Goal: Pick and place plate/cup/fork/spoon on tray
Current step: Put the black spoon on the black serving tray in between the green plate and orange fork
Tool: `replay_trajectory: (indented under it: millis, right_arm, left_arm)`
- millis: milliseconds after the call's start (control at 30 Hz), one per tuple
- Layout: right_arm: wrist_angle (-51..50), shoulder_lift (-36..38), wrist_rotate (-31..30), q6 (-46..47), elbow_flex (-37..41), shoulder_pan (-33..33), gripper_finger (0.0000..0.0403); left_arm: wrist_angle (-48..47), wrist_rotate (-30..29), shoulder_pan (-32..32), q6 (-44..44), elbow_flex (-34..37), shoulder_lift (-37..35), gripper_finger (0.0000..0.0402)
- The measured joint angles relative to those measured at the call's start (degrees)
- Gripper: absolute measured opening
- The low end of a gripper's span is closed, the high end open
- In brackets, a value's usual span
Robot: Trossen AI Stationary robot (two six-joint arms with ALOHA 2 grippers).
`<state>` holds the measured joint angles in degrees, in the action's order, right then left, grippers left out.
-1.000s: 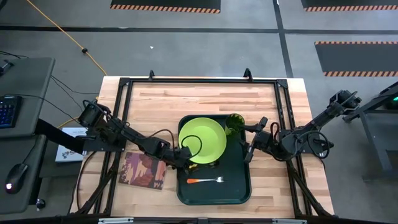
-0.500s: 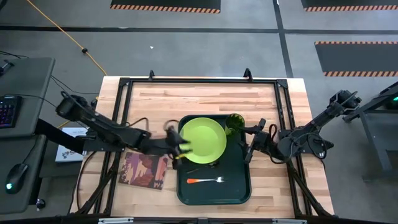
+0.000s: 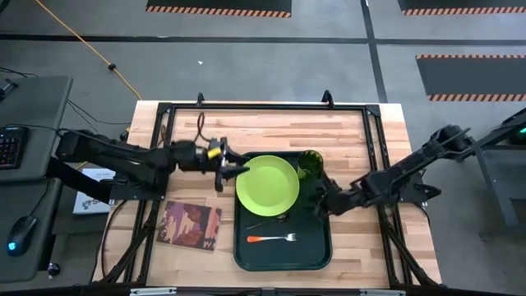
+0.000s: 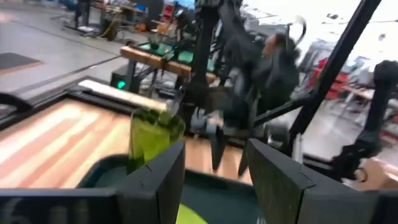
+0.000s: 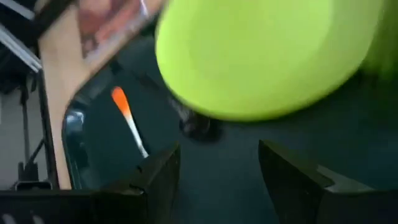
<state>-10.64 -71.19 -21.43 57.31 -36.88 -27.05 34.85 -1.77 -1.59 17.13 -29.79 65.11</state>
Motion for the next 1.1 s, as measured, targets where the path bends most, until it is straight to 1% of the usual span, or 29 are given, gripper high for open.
replay_trajectory:
  millis: [67, 200, 367, 467, 567, 767, 833, 967, 1100]
  right_arm:
    - [0.4, -3.0, 0.7, 5.1, 0.0, -1.0, 0.0209]
    - [5.7, -10.2, -0.2, 13.1, 0.0, -2.2, 0.0209]
    - [18.2, -19.1, -0.6, 17.7, -0.1, -2.2, 0.0209]
    - [20.1, -22.5, -0.4, 20.5, -0.9, -1.6, 0.0209]
    - [19.2, -24.4, -0.1, 24.0, -1.5, -1.4, 0.0209]
    - [19.6, -25.7, -5.2, 28.7, -1.8, -1.4, 0.0209]
    - [19.8, -25.9, -5.6, 30.2, -1.8, -1.4, 0.0209]
    - [20.8, -27.1, -6.5, 32.5, -1.8, -1.4, 0.0209]
    - [22.7, -28.2, -7.1, 32.7, -1.8, -1.4, 0.0205]
  left_arm:
    - [-0.8, 2.7, 2.7, 0.2, -0.6, -1.8, 0.0161]
    - [-0.6, 3.0, 5.0, -0.2, -1.2, -4.6, 0.0161]
    - [-0.5, 3.0, 4.1, -0.3, -1.2, -6.2, 0.0161]
    - [-0.6, 3.1, 3.2, -0.5, -1.2, -6.4, 0.0161]
    - [-0.4, 3.1, 2.5, -2.1, -1.2, -6.4, 0.0161]
    - [-0.3, 3.1, 2.5, -2.7, -1.2, -6.4, 0.0161]
    - [-0.3, 3.1, 2.5, -3.3, -1.2, -6.4, 0.0161]
    - [-0.3, 3.0, 2.5, -4.4, -1.2, -6.4, 0.0161]
    - [-0.3, 2.7, 2.5, -4.7, -1.2, -6.4, 0.0161]
